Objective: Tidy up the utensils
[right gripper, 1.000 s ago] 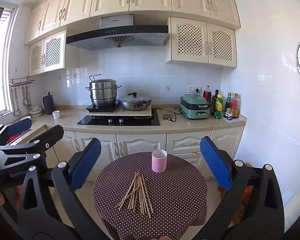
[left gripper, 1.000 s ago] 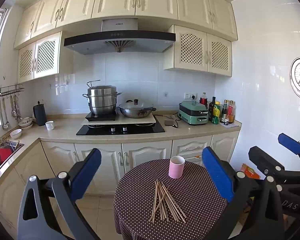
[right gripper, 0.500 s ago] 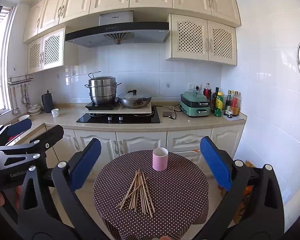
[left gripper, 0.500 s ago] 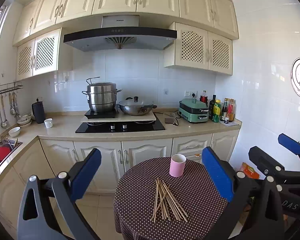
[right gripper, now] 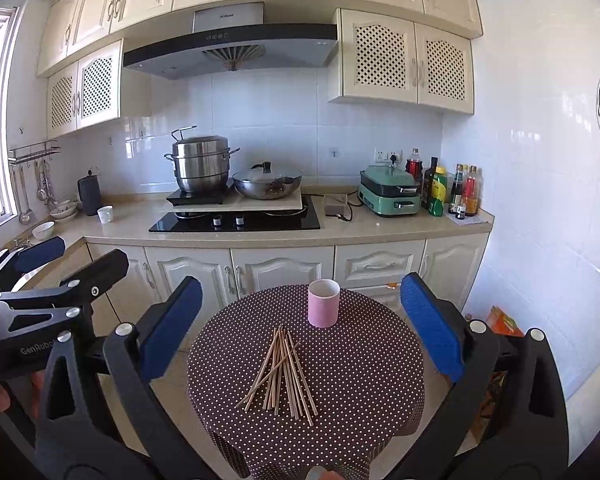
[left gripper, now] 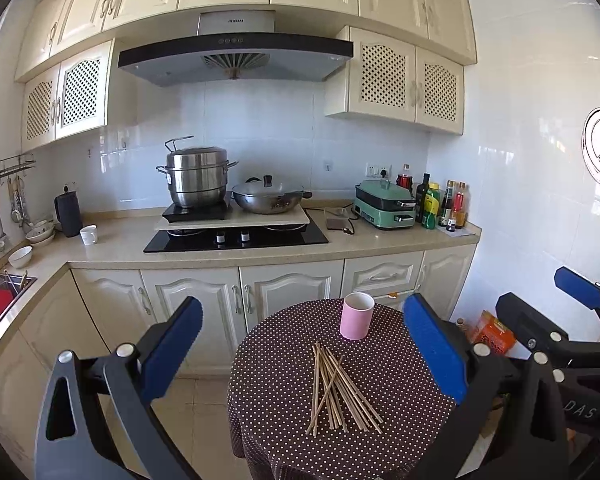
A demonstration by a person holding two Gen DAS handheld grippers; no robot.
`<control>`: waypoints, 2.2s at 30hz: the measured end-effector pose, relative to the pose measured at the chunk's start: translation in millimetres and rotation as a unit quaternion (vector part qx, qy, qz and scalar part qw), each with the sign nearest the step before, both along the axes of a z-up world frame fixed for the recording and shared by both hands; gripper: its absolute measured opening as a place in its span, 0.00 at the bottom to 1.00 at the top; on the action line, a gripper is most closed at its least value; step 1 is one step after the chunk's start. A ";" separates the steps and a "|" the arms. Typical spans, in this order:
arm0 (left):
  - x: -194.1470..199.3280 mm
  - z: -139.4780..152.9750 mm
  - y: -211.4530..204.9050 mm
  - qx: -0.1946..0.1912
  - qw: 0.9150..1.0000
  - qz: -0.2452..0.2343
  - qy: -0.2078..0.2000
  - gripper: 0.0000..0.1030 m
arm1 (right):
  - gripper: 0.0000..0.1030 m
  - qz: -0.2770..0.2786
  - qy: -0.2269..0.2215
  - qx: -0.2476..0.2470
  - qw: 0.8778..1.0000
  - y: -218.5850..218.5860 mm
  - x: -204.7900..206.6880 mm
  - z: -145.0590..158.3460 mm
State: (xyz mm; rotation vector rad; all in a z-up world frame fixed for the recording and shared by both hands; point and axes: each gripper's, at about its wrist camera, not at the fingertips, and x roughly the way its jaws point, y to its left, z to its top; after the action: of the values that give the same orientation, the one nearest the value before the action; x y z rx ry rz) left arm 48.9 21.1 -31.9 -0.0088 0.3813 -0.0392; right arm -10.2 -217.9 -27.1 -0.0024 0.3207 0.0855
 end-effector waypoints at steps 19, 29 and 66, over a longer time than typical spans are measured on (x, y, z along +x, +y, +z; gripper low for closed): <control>121.6 -88.4 -2.1 0.005 0.991 -0.016 0.134 0.96 | 0.94 0.024 0.121 -0.019 0.992 -9.9 122.3 -75.3; 237.5 -208.1 -22.2 0.012 0.952 -0.024 0.305 0.92 | 0.91 0.062 0.256 -0.031 0.964 -34.4 241.0 -168.5; 334.1 -380.5 -51.7 -0.010 0.866 -0.099 0.489 0.06 | 0.37 0.176 0.503 0.023 0.846 -11.8 358.3 -327.9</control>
State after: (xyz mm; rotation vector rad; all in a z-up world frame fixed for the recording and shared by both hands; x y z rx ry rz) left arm 383.0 -30.5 -412.4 -0.0106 1.4058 -0.2478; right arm 348.1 -229.7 -355.0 0.0327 1.3775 0.4671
